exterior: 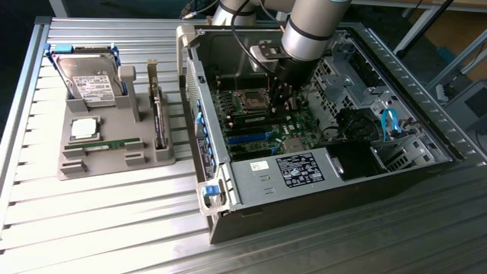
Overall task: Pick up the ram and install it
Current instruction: 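Insert the ram into the slot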
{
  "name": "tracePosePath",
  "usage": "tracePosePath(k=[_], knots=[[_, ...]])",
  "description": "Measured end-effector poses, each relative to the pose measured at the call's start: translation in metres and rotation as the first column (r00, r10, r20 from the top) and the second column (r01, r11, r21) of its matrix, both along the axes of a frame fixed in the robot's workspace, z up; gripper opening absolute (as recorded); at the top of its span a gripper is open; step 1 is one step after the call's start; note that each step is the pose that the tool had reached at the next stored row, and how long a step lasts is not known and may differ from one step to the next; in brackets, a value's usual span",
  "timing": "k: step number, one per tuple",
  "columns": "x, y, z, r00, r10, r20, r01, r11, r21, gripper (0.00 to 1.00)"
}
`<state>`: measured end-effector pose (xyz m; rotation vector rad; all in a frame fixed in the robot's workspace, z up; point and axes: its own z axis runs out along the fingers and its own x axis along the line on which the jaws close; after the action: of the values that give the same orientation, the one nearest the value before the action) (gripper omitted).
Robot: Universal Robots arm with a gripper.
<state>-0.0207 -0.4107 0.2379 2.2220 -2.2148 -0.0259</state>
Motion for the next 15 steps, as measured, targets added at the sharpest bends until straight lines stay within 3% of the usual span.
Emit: tracePosePath(k=[4,8,11,15], knots=[[0.0,0.0,0.006,1.0,0.0,0.0,0.0,1.0,0.0,0.13],[0.0,0.0,0.006,1.0,0.0,-0.0002,0.0,1.0,0.0002,0.13],[0.0006,-0.0001,0.0062,1.0,0.0,-0.0054,0.0,1.0,-0.0002,0.13],[0.0036,-0.0004,0.0061,0.9998,0.0,-0.0219,0.0,1.0,0.0,0.13]])
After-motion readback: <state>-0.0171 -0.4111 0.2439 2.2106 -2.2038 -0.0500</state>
